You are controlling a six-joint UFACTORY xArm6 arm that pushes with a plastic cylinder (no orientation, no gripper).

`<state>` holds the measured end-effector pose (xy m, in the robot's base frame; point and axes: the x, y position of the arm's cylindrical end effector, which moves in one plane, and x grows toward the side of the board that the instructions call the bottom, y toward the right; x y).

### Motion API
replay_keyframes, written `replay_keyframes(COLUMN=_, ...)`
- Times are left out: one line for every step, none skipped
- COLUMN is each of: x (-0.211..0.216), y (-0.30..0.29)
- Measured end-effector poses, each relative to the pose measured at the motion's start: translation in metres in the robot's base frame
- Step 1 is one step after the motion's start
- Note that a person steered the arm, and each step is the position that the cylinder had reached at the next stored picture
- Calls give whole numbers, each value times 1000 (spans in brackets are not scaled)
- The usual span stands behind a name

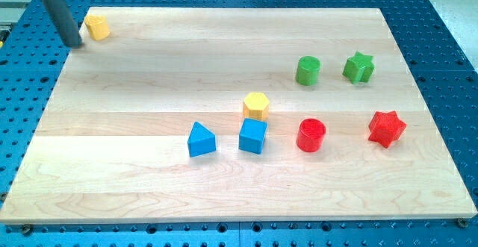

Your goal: Put traingle at the top center of the board

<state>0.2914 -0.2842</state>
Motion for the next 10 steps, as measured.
replay_keyframes(x=10, y=27)
replay_keyframes(x=53, y=81)
replay_keyframes(x=53, y=204)
replay_keyframes(x=86, y=217)
replay_keyframes(x=189, y=163)
replay_keyframes(x=294, y=190)
replay_keyframes(x=280, y=248)
replay_keyframes(x=237, y=244)
replay_keyframes(x=212, y=238)
replay_keyframes(x=195, y=232)
